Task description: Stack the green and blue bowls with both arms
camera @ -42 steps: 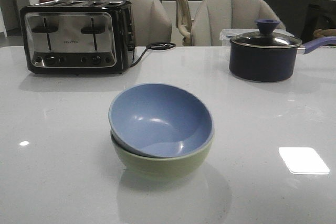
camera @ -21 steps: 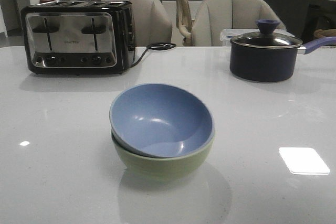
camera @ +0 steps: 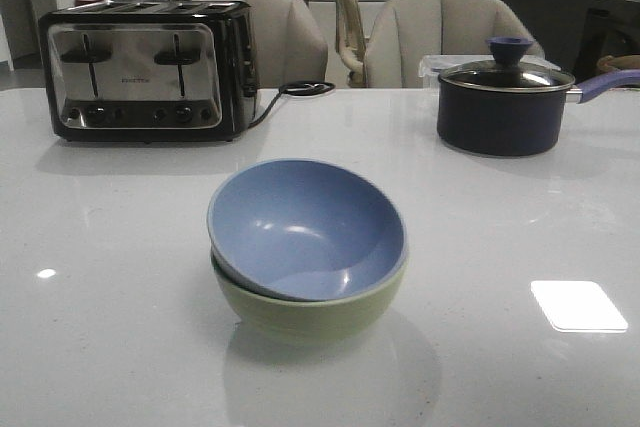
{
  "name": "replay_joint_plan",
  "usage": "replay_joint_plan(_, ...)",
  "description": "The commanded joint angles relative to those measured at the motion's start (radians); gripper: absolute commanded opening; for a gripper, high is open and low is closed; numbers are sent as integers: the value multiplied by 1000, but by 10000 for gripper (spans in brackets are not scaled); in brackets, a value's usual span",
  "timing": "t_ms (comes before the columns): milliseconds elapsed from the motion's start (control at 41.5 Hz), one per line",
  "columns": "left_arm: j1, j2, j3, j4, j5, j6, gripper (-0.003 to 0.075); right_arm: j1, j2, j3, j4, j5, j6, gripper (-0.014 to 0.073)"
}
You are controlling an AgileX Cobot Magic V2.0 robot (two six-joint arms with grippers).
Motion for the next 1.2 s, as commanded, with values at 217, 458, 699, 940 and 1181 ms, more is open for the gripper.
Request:
replay_joint_plan(217,-32,-20,28,18,-198,-42,101,-1,-1,-26,-3,-54,-5,38)
replay_joint_plan(458,-26,-20,28,18,-214,-25,101,-1,-1,-26,-3,-54,-5,38)
replay_joint_plan(699,43,-20,28,18,-218,-25,101,-1,-1,-26,-3,-54,-5,38)
replay_joint_plan(940,41,-20,28,16,-212,-25,101,-1,-1,-26,-3,-54,-5,38)
replay_joint_plan(1181,41,-18,28,16,-212,-25,101,-1,-1,-26,-3,-54,-5,38)
